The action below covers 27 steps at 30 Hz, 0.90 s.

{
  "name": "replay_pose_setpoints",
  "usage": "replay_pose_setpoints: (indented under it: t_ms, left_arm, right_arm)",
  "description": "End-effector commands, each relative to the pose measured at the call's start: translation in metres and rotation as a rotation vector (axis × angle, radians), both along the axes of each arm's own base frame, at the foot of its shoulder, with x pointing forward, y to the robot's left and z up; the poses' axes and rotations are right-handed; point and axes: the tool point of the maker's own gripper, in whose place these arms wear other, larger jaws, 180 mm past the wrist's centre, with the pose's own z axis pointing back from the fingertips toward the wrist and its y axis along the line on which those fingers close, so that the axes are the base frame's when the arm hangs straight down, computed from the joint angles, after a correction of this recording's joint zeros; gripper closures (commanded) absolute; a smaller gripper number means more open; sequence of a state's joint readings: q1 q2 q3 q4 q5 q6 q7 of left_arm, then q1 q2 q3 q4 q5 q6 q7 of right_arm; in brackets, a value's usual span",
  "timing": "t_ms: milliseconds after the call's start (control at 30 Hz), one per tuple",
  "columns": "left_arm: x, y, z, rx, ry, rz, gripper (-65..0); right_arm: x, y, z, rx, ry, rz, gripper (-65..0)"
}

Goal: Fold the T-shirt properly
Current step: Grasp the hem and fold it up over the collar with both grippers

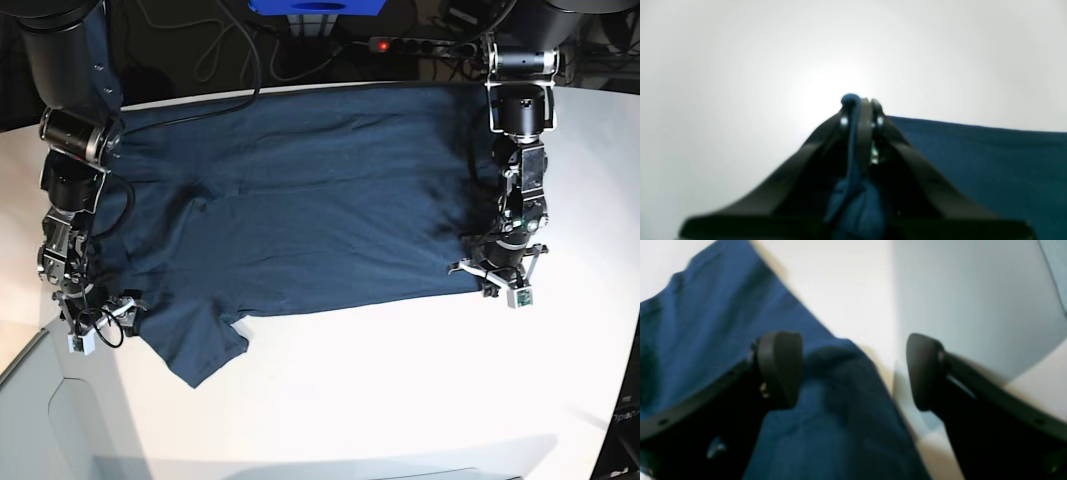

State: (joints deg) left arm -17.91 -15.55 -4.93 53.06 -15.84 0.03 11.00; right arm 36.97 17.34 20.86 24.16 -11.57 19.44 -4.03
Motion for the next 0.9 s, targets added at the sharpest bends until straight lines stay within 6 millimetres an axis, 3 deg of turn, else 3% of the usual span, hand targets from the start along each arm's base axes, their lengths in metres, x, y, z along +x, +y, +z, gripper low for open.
replay_pose_setpoints:
  t_ms: [0, 433, 533, 800, 867]
  left_arm:
    - [0.007, 0.007, 0.012, 0.015, -0.023, 0.008, 0.0]
    - [0.006, 0.007, 0.01, 0.014, -0.017, 0.009, 0.0]
    - [0.005, 0.004, 0.008, 0.01, -0.013, 0.007, 0.0]
    - [0.002, 0.004, 0.006, 0.01, -0.007, 0.007, 0.0]
    - [0.002, 0.004, 0.006, 0.01, -0.007, 0.007, 0.0]
  right_arm:
    - [0.018, -0.011, 0.028, -0.003, -0.088, -0.019, -46.6]
    - [-0.006, -0.007, -0.003, 0.009, -0.03, -0.019, -44.5]
    - [-0.005, -0.002, -0.003, 0.016, -0.03, -0.014, -37.1]
    - [-0.006, 0.004, -0.008, 0.015, -0.015, 0.003, -2.1]
    - [-0.005, 0.013, -0.01, -0.006, -0.002, 0.038, 0.0]
